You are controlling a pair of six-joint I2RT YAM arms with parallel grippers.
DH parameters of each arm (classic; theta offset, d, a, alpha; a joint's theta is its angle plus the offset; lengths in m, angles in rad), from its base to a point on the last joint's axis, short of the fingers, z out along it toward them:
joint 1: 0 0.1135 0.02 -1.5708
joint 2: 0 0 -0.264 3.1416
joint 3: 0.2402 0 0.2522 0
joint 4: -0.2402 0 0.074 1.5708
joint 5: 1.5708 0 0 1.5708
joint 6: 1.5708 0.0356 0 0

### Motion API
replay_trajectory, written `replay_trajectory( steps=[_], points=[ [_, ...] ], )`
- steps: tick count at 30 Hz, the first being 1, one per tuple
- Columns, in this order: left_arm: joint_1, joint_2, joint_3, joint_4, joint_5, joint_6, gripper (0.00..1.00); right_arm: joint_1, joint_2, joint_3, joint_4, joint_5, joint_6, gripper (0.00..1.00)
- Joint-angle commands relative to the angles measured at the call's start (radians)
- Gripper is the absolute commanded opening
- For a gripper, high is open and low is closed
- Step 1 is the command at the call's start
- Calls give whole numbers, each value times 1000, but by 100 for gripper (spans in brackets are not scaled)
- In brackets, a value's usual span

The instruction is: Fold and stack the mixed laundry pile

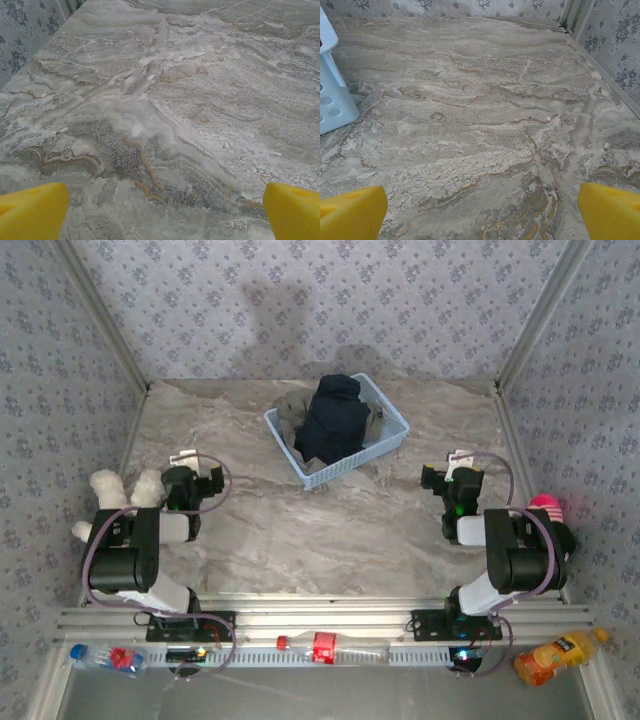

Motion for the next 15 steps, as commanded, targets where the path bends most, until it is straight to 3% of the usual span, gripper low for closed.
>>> replay_trajectory(
  steps=[1,15],
  points=[
    [-1,-3,3,39,-1,6,100,1,6,3,10,-6,4,100],
    [-3,-2,4,40,-1,4,100,-1,6,4,4,-12,5,100]
  ],
)
